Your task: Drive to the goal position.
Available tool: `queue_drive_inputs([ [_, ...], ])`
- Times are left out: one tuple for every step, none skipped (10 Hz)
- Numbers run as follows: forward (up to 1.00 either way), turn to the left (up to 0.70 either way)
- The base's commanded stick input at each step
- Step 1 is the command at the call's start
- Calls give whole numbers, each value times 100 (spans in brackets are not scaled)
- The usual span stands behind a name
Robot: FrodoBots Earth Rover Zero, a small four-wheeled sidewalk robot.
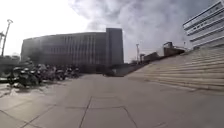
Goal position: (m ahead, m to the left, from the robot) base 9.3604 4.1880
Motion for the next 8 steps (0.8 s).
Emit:
queue_drive_inputs([
  [70,0],
  [70,0],
  [70,0],
  [70,5],
  [70,7],
  [70,8],
  [70,8],
  [70,8],
])
